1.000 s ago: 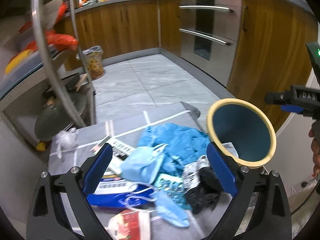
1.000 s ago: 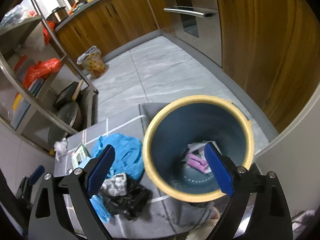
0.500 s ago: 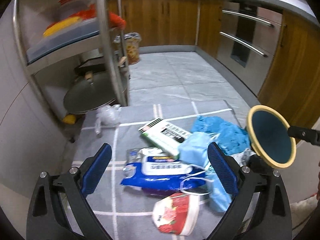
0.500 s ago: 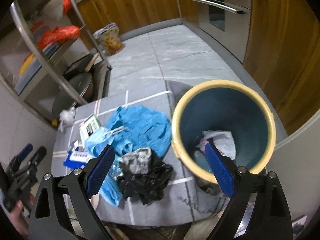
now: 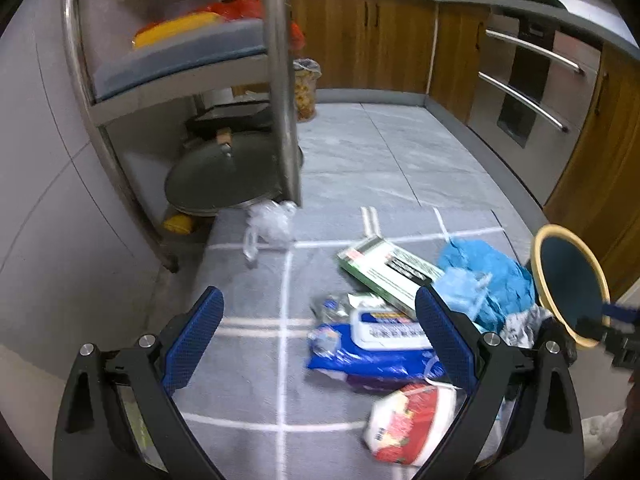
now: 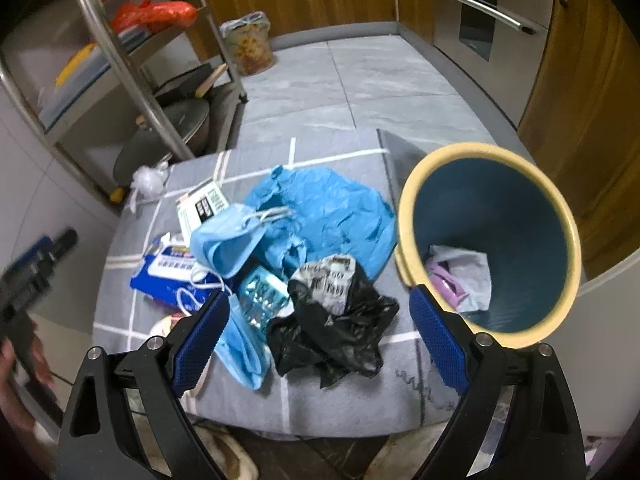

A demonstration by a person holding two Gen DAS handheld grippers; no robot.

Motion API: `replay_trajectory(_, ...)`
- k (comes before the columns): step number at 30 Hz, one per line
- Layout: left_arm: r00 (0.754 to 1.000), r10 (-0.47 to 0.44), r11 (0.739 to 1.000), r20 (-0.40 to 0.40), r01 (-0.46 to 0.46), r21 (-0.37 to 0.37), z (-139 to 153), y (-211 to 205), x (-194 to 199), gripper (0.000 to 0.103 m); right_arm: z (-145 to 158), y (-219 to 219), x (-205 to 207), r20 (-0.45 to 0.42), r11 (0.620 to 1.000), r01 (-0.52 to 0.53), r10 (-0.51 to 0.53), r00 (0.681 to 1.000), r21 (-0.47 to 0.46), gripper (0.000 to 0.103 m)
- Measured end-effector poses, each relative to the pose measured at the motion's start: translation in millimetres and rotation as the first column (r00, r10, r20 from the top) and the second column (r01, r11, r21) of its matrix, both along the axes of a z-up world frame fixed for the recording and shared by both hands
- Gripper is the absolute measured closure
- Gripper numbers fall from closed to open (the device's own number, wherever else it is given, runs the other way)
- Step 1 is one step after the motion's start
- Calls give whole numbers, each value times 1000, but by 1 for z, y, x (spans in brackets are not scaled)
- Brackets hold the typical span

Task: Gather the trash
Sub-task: 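Grasp the clear plastic bag with the left tool while the right tool grasps the black bag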

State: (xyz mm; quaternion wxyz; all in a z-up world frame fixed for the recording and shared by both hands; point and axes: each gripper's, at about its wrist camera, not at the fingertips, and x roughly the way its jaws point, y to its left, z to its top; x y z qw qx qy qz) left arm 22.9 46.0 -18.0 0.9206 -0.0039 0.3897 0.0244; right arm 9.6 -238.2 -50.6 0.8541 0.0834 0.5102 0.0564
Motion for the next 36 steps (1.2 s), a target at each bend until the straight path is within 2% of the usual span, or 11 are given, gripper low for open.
replay_trajectory(3,1000,18,998,15,-19,52,6,16,12,8,-8,8,-1,-7,999,-37,37,999,-12,12)
replay_trajectory(5,1000,23,997,11,-24,77,5,25,23,8,-13,15,2,-6,994,-85,84,996,-63,13)
replay_trajectory(6,1000,25,996,8,-26,80,4,29,29,8,-15,17,4,-8,993,-96,96,995,-72,16)
replay_trajectory(8,999,37,996,3,-37,82,1,38,44,8,-22,17,11,-28,992,-111,109,994,-67,34)
replay_trajectory(10,999,47,996,-3,-46,82,-5,45,59,8,-32,19,16,-71,989,-135,132,989,-53,58)
replay_trajectory(13,998,61,995,-25,-58,83,-18,53,79,8,-39,25,23,-107,979,-196,189,976,-51,87)
replay_trajectory(20,984,132,991,-119,-129,33,-65,71,122,8,2,23,31,3,978,-205,205,979,-38,94)
replay_trajectory(24,980,145,988,-134,-136,71,-85,72,143,9,20,18,42,46,982,-190,189,981,21,94)
replay_trajectory(30,976,181,984,-123,-179,25,-100,73,166,15,21,20,58,50,978,-194,190,980,73,94)
replay_trajectory(34,980,157,987,-126,-153,39,-108,63,182,16,23,25,63,64,975,-207,202,977,81,94)
replay_trajectory(36,980,143,989,-140,-137,53,-114,59,186,23,22,26,66,61,975,-210,205,977,79,94)
